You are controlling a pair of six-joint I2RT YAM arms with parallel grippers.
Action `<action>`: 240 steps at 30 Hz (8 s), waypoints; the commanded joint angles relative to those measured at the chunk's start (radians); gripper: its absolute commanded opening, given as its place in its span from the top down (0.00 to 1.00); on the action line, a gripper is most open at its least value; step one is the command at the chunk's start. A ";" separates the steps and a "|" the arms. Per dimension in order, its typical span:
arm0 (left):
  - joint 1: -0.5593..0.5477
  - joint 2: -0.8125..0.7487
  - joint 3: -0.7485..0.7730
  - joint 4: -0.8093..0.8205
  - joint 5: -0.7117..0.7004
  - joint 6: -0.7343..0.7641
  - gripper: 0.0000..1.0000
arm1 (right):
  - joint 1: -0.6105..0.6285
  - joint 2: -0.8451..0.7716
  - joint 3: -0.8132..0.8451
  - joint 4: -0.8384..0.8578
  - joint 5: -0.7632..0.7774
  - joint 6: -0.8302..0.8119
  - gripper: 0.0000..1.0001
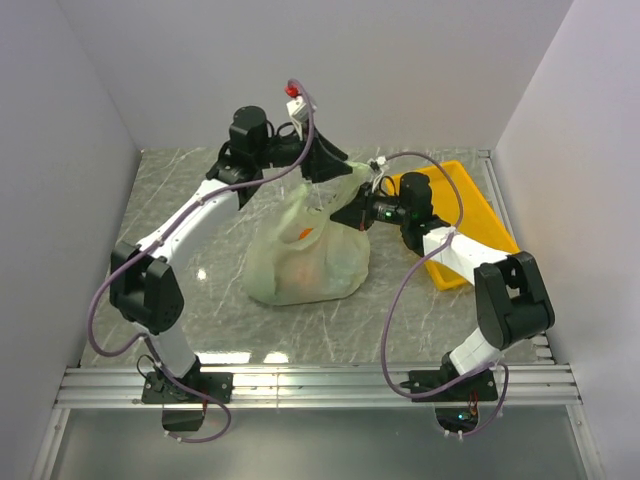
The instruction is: Place the fake fruits into the plastic bag and tie a complex knot
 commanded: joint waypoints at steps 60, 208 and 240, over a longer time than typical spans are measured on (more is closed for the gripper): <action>0.070 -0.082 -0.006 -0.965 0.260 1.004 1.00 | -0.013 0.257 0.357 -0.809 0.183 -0.292 1.00; 0.280 -0.487 -0.706 -0.347 0.031 0.567 0.99 | 0.160 -0.169 0.191 -0.573 0.124 -0.406 0.43; 0.262 -0.360 -0.567 -0.566 0.227 0.819 0.99 | -0.035 0.124 0.089 -0.283 0.010 -0.255 0.97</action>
